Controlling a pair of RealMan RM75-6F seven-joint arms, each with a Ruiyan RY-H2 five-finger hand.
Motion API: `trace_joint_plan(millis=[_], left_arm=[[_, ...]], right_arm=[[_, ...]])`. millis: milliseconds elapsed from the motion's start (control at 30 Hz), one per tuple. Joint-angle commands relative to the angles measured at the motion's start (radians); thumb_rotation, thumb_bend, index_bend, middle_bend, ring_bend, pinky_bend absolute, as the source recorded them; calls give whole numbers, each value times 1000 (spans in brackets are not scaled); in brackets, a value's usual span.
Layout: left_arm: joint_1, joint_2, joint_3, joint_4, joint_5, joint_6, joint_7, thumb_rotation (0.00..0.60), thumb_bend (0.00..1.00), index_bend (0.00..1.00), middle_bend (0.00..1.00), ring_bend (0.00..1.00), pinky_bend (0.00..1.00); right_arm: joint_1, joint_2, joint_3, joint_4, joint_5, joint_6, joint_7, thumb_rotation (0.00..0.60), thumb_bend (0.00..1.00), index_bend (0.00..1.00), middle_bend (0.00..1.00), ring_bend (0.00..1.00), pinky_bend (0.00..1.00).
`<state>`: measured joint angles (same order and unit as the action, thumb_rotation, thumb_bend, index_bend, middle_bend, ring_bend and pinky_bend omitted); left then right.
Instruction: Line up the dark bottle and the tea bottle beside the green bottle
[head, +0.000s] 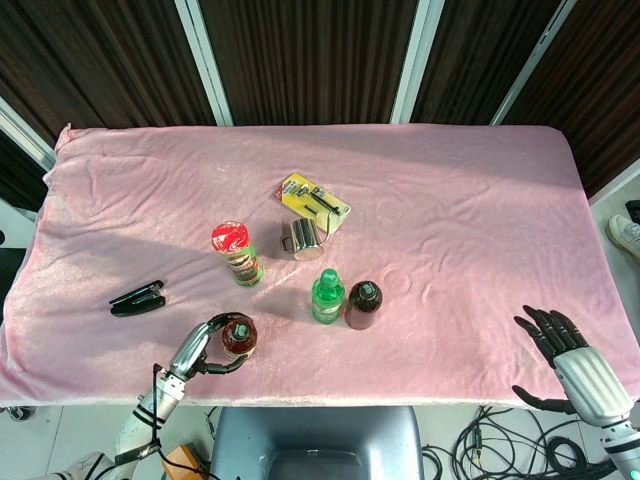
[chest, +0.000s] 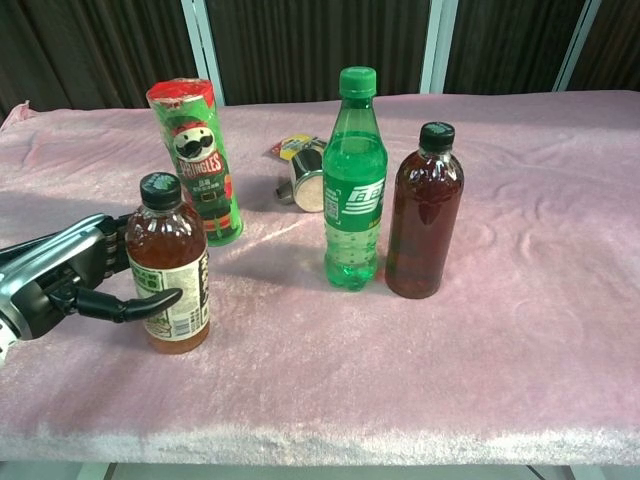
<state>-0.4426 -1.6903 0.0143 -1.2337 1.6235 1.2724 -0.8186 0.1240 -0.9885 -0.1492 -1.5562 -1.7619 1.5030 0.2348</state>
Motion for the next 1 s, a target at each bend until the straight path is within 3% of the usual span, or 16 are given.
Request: trace_joint_plan(millis=[33, 300, 433, 600, 800, 1000], left_arm=[[2, -12, -12, 10, -7, 15, -1, 600, 359, 549, 635, 395, 311], [3, -31, -47, 9, -30, 48, -22, 600, 484, 640, 713, 468, 398], [-9, -47, -89, -19, -59, 48, -30, 600, 540, 654, 721, 475, 411], [-23, -57, -117, -38, -80, 37, -6, 600, 562, 638, 689, 455, 390], [-87, -63, -168, -76, -115, -39, 106, 600, 561, 614, 647, 418, 351], [-144, -116, -216, -26, -172, -114, 165, 600, 560, 614, 645, 416, 348]], right_arm=[[-1, 2, 0, 1, -3, -1, 3, 600, 327, 0, 0, 0, 112], [-4, 4, 2, 3, -10, -4, 11, 600, 327, 0, 0, 0, 112], [-1, 3, 4, 1, -12, -15, 7, 600, 327, 0, 0, 0, 112], [2, 4, 4, -1, -15, -20, 7, 600, 327, 0, 0, 0, 112], [3, 6, 3, -2, -21, -26, 12, 600, 327, 0, 0, 0, 112], [4, 1, 14, -6, 5, -45, -4, 600, 327, 0, 0, 0, 112]])
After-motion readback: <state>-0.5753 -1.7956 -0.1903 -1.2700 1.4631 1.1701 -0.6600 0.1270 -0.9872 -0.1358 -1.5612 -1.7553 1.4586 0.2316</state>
